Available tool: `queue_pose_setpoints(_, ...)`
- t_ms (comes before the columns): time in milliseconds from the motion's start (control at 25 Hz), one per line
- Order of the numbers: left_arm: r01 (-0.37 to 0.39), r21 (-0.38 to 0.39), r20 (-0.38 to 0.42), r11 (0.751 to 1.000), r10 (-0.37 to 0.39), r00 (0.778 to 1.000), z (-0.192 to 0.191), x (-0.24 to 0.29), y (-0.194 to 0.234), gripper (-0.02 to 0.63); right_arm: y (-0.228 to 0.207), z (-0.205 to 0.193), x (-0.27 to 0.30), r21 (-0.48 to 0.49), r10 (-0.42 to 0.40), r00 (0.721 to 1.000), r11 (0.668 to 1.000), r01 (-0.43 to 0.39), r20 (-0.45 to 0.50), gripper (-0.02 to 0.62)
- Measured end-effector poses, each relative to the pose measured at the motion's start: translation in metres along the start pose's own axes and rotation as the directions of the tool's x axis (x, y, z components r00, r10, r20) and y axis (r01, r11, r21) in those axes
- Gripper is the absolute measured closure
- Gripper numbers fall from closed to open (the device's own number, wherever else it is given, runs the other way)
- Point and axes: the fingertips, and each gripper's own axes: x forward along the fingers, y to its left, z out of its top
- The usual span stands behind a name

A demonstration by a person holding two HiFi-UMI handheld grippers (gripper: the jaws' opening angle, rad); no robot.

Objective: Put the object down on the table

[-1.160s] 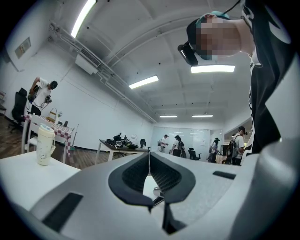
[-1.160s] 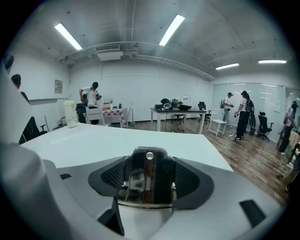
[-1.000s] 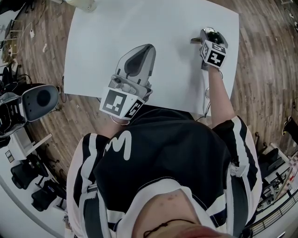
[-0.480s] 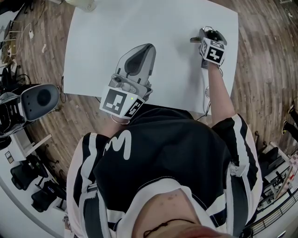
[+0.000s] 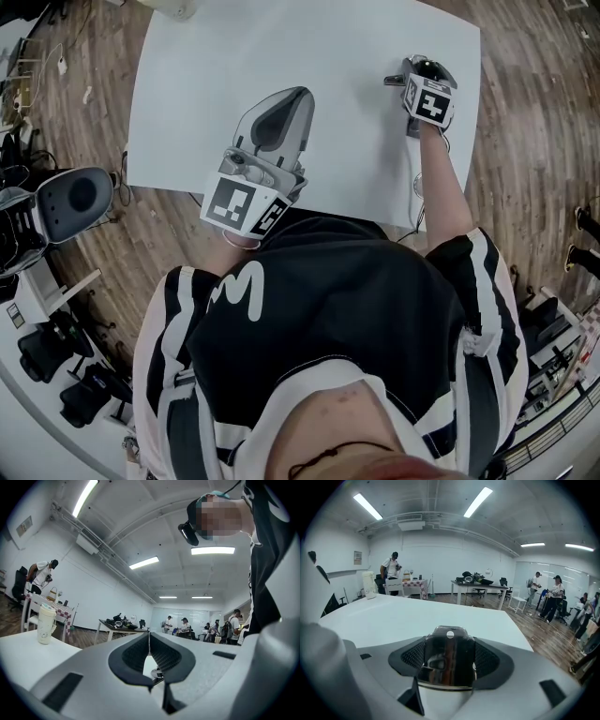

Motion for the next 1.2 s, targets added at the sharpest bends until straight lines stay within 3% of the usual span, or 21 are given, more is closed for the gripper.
queue_pose_setpoints(1200,-0.001,0.002,0.013,1.000,0.001,1.000,0.0053,-0.0007,-0.0005,0.595,-0.0038,0.0000,0.0041,-0.019,-0.022,0.998,1.000,0.021,-0.065,0.293)
